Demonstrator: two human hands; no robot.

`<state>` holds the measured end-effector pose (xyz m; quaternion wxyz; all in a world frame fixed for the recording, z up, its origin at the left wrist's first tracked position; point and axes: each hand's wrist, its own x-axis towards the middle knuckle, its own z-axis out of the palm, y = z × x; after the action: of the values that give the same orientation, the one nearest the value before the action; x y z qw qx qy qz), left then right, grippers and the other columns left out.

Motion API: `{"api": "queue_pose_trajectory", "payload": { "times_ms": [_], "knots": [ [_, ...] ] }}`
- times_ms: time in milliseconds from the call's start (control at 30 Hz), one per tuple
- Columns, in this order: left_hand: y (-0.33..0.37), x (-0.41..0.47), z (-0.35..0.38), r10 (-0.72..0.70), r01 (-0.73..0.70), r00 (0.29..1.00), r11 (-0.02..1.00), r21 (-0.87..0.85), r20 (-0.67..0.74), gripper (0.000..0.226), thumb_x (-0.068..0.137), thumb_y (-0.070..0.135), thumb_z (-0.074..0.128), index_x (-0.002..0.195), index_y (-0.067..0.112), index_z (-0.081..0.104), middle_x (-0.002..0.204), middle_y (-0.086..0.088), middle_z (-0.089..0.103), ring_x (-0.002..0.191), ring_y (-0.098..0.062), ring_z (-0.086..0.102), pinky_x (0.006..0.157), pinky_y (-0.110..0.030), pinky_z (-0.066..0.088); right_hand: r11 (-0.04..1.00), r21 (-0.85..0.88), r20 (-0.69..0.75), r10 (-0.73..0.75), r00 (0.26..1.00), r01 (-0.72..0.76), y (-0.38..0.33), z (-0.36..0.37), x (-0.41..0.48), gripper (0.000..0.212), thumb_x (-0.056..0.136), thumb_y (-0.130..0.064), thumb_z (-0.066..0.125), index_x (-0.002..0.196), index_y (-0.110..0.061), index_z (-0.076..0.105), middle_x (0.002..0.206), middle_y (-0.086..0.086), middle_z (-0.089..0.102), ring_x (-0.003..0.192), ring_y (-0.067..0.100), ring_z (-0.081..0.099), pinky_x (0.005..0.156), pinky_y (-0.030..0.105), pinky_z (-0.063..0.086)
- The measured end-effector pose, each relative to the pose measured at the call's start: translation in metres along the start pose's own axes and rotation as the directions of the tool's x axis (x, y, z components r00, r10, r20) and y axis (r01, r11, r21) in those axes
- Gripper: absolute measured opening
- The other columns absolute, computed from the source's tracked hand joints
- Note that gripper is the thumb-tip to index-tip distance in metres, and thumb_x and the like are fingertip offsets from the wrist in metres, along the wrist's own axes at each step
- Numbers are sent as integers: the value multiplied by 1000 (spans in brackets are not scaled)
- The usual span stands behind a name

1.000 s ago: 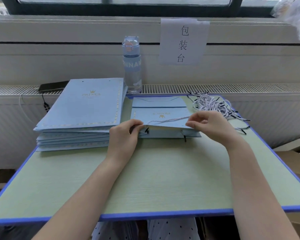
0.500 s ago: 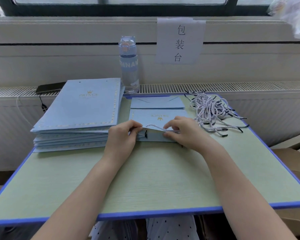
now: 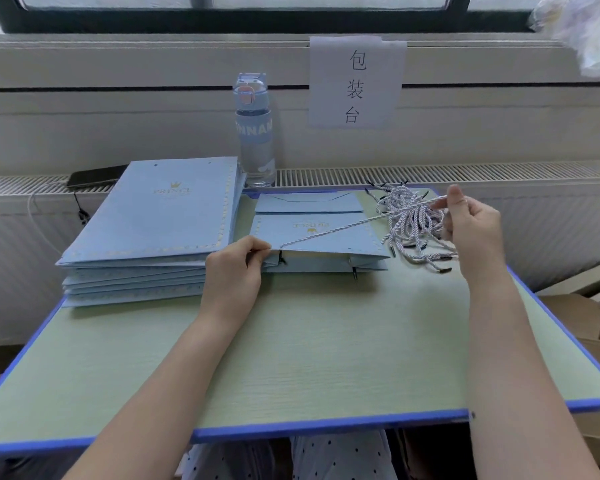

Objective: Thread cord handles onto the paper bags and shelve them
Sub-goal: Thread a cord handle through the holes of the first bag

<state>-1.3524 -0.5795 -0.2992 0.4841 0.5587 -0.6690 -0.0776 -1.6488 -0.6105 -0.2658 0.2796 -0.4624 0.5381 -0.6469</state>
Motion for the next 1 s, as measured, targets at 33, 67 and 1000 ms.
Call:
{"api": "queue_pose_trajectory", "payload": {
  "times_ms": [33,67,1000],
  "knots": [
    [0,0,0,4,-4,1000,1000,2,5,9,85,2,66,90,5,73,79,8,64,75,-13,62,71,1,38,1000,-5,-1,26,1000,-26,3,-1,2,37,99,-35,47,71,-13,60,39,-15,31,39,4,25,42,17,22],
    [0,0,1,4,-5,1000,1000,3,10,9,85,1,66,90,5,73,78,8,64,74,-12,61,71,1,38,999,-29,-3,39,999,-39,6,0,2,37,99,-34,47,70,-13,58,38,-14,32,37,3,27,41,16,24],
    [-2,32,54,2,-312,762,877,366,647,62,87,63,47,141,36,38,153,12,29,140,-17,24,113,-37,20,889,-433,362,21,932,148,19,64,-30,28,94,-3,46,98,-20,68,74,-2,64,52,-9,51,54,8,36]
  ]
}}
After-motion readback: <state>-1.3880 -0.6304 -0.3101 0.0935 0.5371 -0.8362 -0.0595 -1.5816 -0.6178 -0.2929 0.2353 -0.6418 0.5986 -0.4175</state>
